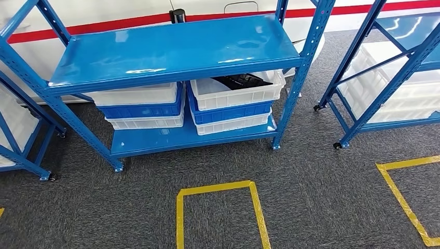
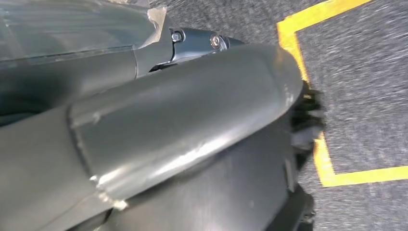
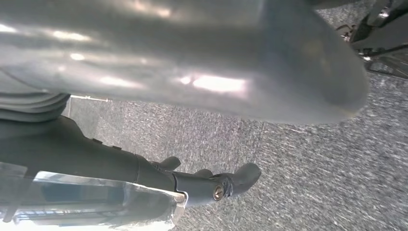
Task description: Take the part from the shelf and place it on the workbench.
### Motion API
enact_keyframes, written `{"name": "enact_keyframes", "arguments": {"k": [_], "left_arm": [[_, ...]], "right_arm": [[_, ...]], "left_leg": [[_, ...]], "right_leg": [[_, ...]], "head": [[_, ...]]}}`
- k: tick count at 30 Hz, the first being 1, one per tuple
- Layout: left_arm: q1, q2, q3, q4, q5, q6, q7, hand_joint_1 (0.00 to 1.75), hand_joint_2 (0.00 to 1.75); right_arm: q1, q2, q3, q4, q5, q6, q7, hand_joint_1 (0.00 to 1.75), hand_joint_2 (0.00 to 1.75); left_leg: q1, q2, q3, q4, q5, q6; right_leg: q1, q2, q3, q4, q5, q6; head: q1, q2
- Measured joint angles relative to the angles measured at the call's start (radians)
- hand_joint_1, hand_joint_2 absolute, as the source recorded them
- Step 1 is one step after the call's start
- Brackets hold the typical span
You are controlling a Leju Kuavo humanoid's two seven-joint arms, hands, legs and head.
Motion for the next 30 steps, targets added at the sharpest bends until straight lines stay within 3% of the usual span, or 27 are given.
{"name": "enact_keyframes", "arguments": {"k": [1,2,4,5,6,9,11,12,14,15,16,17,19,21,23,26,30], "left_arm": [[0.0,0.001,0.0,0.0,0.0,0.0,0.0,0.0,0.0],[0.0,0.001,0.0,0.0,0.0,-0.001,0.001,0.0,0.0],[0.001,0.001,0.0,0.0,-0.001,-0.001,0.004,0.0,0.0],[0.001,0.002,0.0,0.0,-0.001,0.0,0.005,0.0,0.0],[0.001,0.002,0.0,0.0,-0.001,0.0,0.006,0.0,0.0],[0.001,0.002,0.0,0.0,-0.002,0.0,0.006,0.0,0.0],[0.002,0.0,0.0,0.0,-0.002,0.0,0.006,0.0,0.0],[0.002,0.0,0.0,0.0,-0.002,0.0,0.006,0.0,0.0],[0.001,-0.001,0.0,0.0,-0.002,0.0,0.006,0.0,0.0],[0.002,-0.001,0.0,0.0,-0.002,0.0,0.006,0.0,0.0],[0.002,-0.001,0.0,0.0,-0.002,0.0,0.006,0.0,0.0],[0.003,-0.001,0.0,0.0,-0.002,0.0,0.006,0.0,0.0],[0.003,-0.001,0.0,0.0,-0.002,0.0,0.006,0.0,0.0],[0.003,-0.001,0.0,0.0,-0.002,0.0,0.006,0.0,0.0],[0.002,-0.001,0.0,0.0,-0.002,0.0,0.006,0.0,0.0],[0.001,0.0,0.0,-0.001,-0.002,0.0,0.006,0.0,0.0],[0.0,0.001,0.0,-0.002,-0.002,0.001,0.006,0.0,0.0]], "right_arm": [[0.0,0.0,0.0,0.0,0.0,0.0,0.0,0.0,0.0],[0.0,0.0,0.0,0.0,0.0,0.0,0.0,0.0,0.0],[0.001,0.0,0.0,0.0,0.001,0.0,-0.001,0.0,0.0],[0.001,0.001,0.0,0.0,0.001,0.0,-0.001,0.0,0.0],[0.0,0.002,0.0,0.0,0.002,0.0,-0.002,0.0,0.0],[-0.003,0.002,0.0,0.0,0.005,0.0,-0.002,0.0,0.0],[-0.005,0.002,0.0,-0.001,0.007,0.0,-0.002,0.0,0.0],[-0.004,0.002,0.0,-0.001,0.007,0.0,-0.002,0.0,0.0],[-0.003,0.001,0.0,-0.001,0.008,0.0,-0.003,0.0,0.0],[-0.002,0.001,0.0,-0.001,0.009,0.0,-0.003,0.0,0.0],[0.0,0.0,0.0,-0.001,0.009,0.0,-0.003,0.0,0.0],[0.001,0.0,0.0,-0.001,0.009,0.0,-0.003,0.0,0.0],[0.004,-0.002,0.0,-0.001,0.01,0.0,-0.003,0.0,0.0],[0.003,-0.003,0.0,0.0,0.01,0.0,-0.003,0.0,0.0],[0.0,-0.002,0.0,0.0,0.01,0.0,-0.003,0.0,0.0],[0.0,-0.003,0.0,-0.001,0.01,0.0,-0.003,0.0,0.0],[0.001,-0.003,0.0,-0.001,0.011,0.0,-0.003,0.0,0.0]], "left_leg": [[0.0,0.001,-0.014,0.003,0.019,0.001],[0.0,0.002,-0.009,-0.03,0.057,0.004],[-0.002,0.005,0.033,-0.154,0.142,0.015],[-0.004,0.007,0.055,-0.207,0.162,0.021],[-0.007,0.008,0.068,-0.24,0.168,0.026],[-0.012,0.004,0.084,-0.265,0.159,0.041],[-0.008,0.001,0.104,-0.285,0.161,0.053],[-0.005,0.002,0.113,-0.292,0.161,0.059],[-0.007,0.001,0.123,-0.294,0.152,0.066],[-0.007,-0.001,0.129,-0.294,0.146,0.067],[-0.007,-0.004,0.136,-0.293,0.139,0.067],[-0.007,-0.007,0.146,-0.293,0.132,0.065],[-0.006,-0.013,0.163,-0.293,0.116,0.057],[-0.009,-0.014,0.175,-0.291,0.096,0.046],[-0.012,-0.014,0.181,-0.293,0.083,0.036],[-0.005,-0.01,0.173,-0.262,0.061,0.02],[0.002,-0.002,0.041,-0.032,-0.026,-0.002]], "right_leg": [[0.0,0.0,0.007,0.0,-0.005,-0.001],[0.0,0.001,0.017,0.0,-0.012,-0.001],[0.003,0.003,0.034,0.0,-0.026,0.004],[0.006,0.003,0.039,-0.001,-0.033,0.009],[0.009,0.003,0.04,-0.001,-0.039,0.014],[0.012,-0.002,0.047,-0.008,-0.049,0.032],[0.013,-0.003,0.039,0.025,-0.066,0.037],[0.012,-0.001,0.015,0.073,-0.085,0.036],[0.011,0.003,-0.068,0.207,-0.128,0.035],[0.011,0.004,-0.105,0.256,-0.136,0.038],[0.01,0.004,-0.126,0.27,-0.126,0.046],[0.01,0.004,-0.125,0.243,-0.099,0.055],[0.007,0.004,-0.085,0.114,-0.017,0.071],[0.008,0.004,-0.046,0.019,0.03,0.063],[0.013,0.004,-0.036,0.002,0.031,0.041],[0.002,0.005,-0.024,-0.002,0.024,0.018],[0.0,0.003,-0.006,-0.003,0.007,-0.004]], "head": [[0.0,0.0],[0.0,0.0],[0.0,0.0],[0.0,0.0],[0.001,0.0],[0.001,0.0],[0.001,0.0],[0.002,0.0],[0.003,0.0],[0.003,0.0],[0.003,0.0],[0.004,0.0],[0.005,0.0],[0.005,0.0],[0.004,0.0],[0.002,0.0],[-0.002,0.0]]}}
